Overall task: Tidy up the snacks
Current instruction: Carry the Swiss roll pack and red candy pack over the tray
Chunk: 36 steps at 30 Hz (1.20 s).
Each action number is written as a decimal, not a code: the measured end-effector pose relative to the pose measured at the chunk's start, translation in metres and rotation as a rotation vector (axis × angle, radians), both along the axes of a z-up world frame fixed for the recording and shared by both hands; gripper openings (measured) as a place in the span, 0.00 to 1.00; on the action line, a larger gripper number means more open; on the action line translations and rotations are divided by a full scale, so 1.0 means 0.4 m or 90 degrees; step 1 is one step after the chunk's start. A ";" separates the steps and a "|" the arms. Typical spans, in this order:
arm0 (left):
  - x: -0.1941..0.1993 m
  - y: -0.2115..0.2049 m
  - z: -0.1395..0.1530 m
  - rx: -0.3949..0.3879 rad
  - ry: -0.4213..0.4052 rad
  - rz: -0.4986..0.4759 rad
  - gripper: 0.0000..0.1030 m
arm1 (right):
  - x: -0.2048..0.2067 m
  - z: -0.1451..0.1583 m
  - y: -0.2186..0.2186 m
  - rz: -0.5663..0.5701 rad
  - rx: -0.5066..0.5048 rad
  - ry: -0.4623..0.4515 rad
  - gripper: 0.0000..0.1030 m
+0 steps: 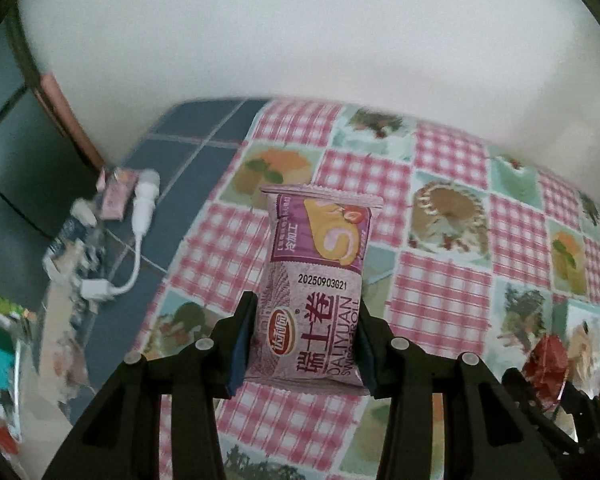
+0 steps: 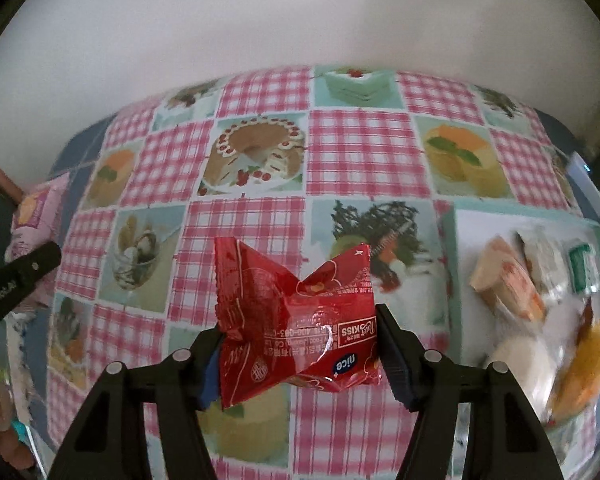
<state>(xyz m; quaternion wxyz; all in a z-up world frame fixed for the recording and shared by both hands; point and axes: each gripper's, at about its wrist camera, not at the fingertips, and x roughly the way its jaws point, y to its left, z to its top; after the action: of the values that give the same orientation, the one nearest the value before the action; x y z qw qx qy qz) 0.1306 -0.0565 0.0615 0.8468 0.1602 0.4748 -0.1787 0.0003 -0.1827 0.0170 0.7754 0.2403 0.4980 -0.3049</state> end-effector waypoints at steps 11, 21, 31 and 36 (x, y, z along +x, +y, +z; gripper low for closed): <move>-0.176 -0.024 0.116 0.002 -0.066 -0.065 0.45 | -0.133 0.070 -0.001 -0.073 -0.010 -0.011 0.66; -0.300 -0.060 0.184 -0.078 -0.057 -0.102 0.45 | -0.263 0.122 -0.011 -0.102 -0.038 -0.043 0.66; -0.408 -0.176 0.185 -0.092 -0.047 -0.156 0.45 | -0.386 0.124 -0.106 -0.176 -0.011 -0.071 0.66; -0.466 -0.232 0.173 -0.086 -0.039 -0.190 0.45 | -0.438 0.128 -0.152 -0.200 -0.001 -0.084 0.66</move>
<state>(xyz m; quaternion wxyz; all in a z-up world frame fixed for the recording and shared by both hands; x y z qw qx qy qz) -0.0558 -0.1493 0.1308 0.8339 0.1770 0.4064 -0.3287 -0.1750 -0.2434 0.0680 0.7495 0.3340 0.4021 -0.4061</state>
